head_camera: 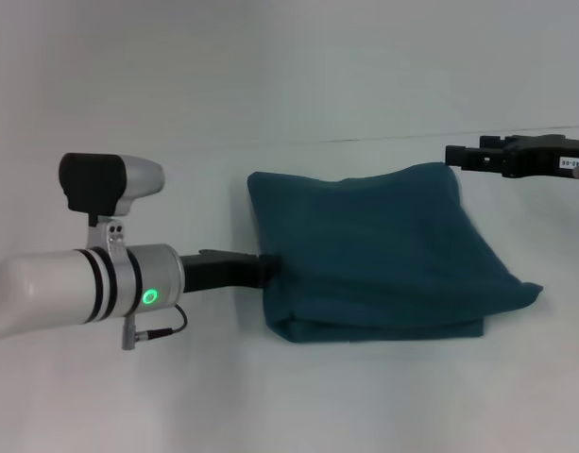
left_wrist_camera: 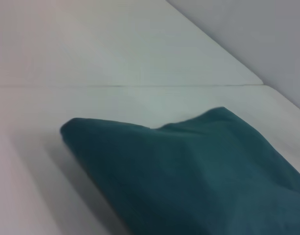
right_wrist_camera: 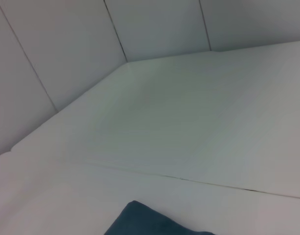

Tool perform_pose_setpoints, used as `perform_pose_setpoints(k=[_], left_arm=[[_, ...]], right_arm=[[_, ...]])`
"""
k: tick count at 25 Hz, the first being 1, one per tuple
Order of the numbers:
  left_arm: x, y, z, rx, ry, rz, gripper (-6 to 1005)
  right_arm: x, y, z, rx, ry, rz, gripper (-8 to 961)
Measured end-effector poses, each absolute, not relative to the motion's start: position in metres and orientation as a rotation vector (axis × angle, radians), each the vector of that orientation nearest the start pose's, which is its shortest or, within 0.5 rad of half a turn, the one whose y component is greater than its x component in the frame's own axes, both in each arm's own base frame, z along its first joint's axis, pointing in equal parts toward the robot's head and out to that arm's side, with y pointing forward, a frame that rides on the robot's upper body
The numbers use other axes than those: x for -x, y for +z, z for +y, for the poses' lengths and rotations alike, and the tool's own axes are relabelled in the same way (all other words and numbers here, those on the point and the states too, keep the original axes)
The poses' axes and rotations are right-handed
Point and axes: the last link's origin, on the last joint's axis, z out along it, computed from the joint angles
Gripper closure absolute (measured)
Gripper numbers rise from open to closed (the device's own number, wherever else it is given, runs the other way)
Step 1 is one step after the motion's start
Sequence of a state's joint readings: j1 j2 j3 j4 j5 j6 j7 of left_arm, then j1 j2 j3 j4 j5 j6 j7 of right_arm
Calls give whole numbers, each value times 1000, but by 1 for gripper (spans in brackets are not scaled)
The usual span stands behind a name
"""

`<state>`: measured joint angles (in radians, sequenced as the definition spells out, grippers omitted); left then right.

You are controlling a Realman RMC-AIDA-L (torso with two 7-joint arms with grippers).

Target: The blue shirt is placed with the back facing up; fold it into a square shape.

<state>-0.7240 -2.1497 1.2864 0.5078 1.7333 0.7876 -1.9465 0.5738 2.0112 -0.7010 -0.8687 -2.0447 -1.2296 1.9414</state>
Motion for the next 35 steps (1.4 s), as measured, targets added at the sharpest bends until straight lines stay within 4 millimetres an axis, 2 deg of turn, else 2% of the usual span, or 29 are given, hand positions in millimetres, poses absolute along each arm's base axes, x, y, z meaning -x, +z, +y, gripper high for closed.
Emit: perform_pose_setpoints(k=[12, 17, 35], left_arm=[[228, -65, 420, 2295, -439, -1170, 978], [230, -60, 422, 2273, -453, -1178, 979], [255, -52, 389, 2195, -615, -1350, 978]], right_arm=[[-265, 72, 408, 2249, 555, 1036, 162], [-263, 73, 410, 2248, 554, 1027, 162], [-255, 74, 418, 2262, 551, 991, 162]])
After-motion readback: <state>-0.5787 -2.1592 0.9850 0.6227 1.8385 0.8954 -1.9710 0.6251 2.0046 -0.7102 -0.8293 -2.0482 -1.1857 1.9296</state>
